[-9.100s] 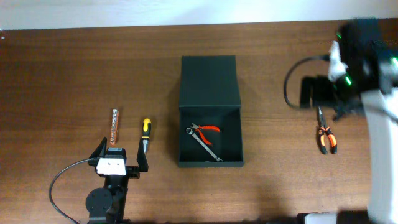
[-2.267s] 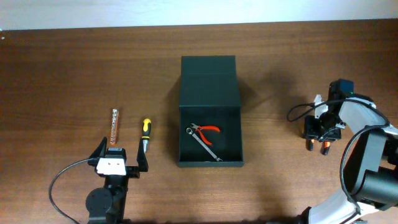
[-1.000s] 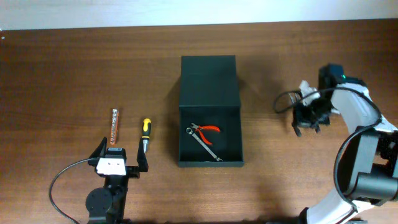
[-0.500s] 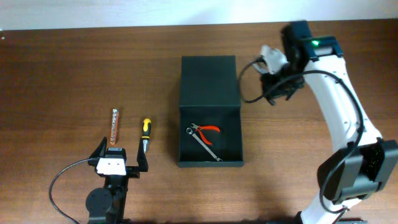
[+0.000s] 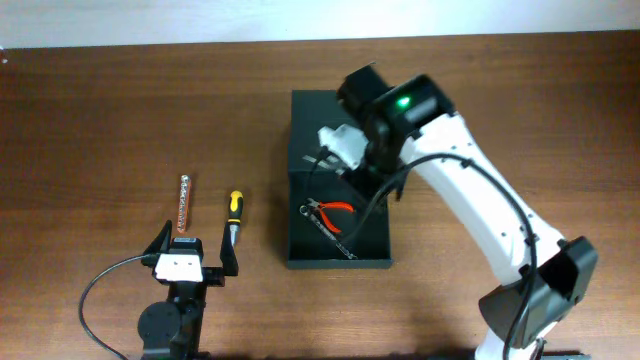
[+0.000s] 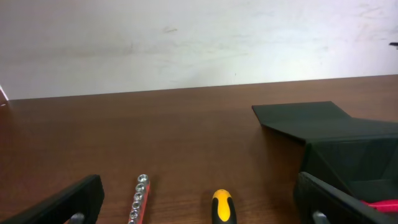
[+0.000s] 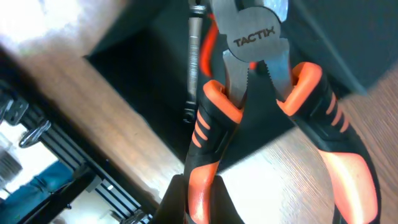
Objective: Pack container
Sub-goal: 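Carry the needle-nose pliers over the black box and lower inside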
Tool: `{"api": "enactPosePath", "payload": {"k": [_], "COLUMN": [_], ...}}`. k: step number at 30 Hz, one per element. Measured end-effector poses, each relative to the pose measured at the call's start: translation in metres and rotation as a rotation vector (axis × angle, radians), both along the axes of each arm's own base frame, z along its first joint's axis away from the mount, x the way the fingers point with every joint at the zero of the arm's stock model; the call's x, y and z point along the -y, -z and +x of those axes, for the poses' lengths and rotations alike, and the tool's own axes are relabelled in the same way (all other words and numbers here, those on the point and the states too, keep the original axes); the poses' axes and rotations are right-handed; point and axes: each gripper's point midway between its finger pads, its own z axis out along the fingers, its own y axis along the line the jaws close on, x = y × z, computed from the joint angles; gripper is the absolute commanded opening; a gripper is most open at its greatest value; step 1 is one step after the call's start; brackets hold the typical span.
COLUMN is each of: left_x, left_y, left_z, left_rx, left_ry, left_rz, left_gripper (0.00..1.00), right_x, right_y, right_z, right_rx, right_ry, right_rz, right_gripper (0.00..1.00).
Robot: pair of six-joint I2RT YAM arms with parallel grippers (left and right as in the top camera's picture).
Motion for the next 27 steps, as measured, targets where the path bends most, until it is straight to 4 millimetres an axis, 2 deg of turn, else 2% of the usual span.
{"api": "enactPosePath", "payload": {"k": [5, 9, 13, 27], "left_x": [0.0, 0.0, 0.0, 0.0], "left_y": [0.0, 0.0, 0.0, 0.0], "left_z": [0.0, 0.0, 0.0, 0.0], "left_rx": [0.0, 0.0, 0.0, 0.0], "left_ry": [0.0, 0.0, 0.0, 0.0], "left_rz": [0.0, 0.0, 0.0, 0.0], "left_gripper": [0.99, 0.99, 0.99, 0.99], "right_x": [-0.022, -0.026, -0.029, -0.023], "right_y": [0.0, -0.001, 0.002, 0.066], "right_z": [-0.01, -0.014, -0.01, -0.018], "right_rx": [0.02, 0.016, 0.029, -0.042], "right_ry": [-0.057, -0.059, -0.048, -0.027], "right_rz": [0.015, 0.017, 0.027, -0.023], "right_gripper": [0.04, 0.05, 0.05, 0.09]}}
